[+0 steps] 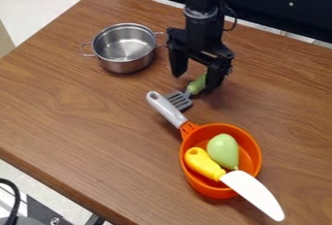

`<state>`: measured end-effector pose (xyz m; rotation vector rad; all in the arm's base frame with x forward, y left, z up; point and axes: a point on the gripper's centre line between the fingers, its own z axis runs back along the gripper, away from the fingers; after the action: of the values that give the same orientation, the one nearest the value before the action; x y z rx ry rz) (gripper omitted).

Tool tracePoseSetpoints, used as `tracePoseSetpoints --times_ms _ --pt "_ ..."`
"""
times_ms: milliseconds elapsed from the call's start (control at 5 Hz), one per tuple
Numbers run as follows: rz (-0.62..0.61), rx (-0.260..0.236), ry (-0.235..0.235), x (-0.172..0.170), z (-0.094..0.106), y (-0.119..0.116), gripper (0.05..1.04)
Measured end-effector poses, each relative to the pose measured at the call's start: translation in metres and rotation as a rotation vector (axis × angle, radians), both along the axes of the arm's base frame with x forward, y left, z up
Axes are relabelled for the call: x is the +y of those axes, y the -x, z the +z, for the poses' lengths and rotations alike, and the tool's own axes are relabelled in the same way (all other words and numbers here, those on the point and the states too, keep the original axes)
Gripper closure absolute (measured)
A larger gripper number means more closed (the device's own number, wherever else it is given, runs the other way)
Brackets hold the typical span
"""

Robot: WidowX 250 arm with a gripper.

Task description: Moving spatula to below of corner at orange pot

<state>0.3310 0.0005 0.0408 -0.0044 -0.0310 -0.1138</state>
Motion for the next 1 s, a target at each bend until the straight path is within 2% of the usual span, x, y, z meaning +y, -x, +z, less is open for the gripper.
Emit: tracePoseSetpoints --times_ms 200,400,800,1000 --pt "0.020 0.011 0.029 0.004 0.010 -0.005 0.082" --pt "0.043 0.001 0.035 0.013 0.019 -0.009 0.082" --pt "0.138 -0.085 0.040 0.046 0.047 -0.037 0.082" --pt "0.185 -0.092 0.063 0.053 0.056 -0.050 0.082"
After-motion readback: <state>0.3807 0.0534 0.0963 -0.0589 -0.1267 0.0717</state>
